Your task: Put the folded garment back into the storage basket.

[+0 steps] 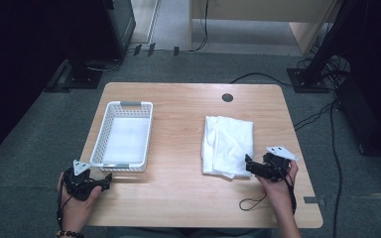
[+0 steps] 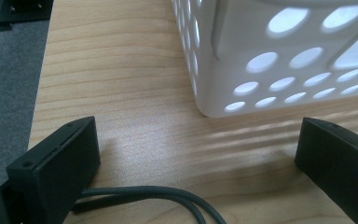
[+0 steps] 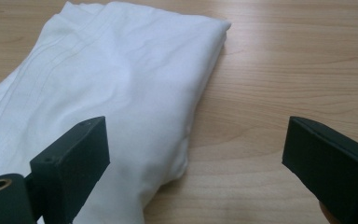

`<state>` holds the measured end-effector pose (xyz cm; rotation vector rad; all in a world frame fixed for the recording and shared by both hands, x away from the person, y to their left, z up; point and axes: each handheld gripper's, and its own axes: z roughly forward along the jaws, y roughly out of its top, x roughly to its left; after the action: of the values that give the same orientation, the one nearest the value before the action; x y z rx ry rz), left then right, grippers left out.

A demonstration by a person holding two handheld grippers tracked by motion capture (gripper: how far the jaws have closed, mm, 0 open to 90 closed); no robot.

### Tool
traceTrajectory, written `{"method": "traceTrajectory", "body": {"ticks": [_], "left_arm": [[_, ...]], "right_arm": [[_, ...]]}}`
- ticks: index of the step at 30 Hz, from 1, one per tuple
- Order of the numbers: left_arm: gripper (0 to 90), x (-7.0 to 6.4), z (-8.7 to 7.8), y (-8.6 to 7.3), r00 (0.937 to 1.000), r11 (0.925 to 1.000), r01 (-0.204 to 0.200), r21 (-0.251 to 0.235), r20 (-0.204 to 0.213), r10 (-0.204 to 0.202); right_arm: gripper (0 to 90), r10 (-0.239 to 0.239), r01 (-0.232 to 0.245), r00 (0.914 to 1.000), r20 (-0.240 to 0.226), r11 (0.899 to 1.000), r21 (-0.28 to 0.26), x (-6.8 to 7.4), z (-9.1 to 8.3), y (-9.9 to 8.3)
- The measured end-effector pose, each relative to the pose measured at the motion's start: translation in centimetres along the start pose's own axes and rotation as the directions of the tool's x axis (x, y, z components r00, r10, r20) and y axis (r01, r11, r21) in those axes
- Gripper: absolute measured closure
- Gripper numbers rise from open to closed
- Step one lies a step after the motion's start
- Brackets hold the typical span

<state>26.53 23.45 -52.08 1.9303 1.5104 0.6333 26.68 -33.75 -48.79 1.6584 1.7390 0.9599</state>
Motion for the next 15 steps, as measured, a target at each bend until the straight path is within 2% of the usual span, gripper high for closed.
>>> {"method": "traceTrajectory", "body": {"ticks": [6, 10, 15], "left_arm": [[0.0, 0.0, 0.0, 0.0, 1.0, 1.0, 0.0, 0.0, 0.0, 0.0], [0.0, 0.0, 0.0, 0.0, 1.0, 1.0, 0.0, 0.0, 0.0, 0.0], [0.0, 0.0, 0.0, 0.0, 1.0, 1.0, 0.0, 0.0, 0.0, 0.0]], "right_arm": [[6.2, -0.007, 0.007, 0.9999, -0.009, 1.0, 0.017, 0.6, 0.9, 0.1], [6.3, 0.017, -0.016, 0.9998, -0.014, 0.999, 0.031, 1.0, 1.7, 0.4], [6.2, 0.019, -0.018, 0.9997, -0.016, 0.998, 0.059, 1.1, 2.5, 0.4]]}}
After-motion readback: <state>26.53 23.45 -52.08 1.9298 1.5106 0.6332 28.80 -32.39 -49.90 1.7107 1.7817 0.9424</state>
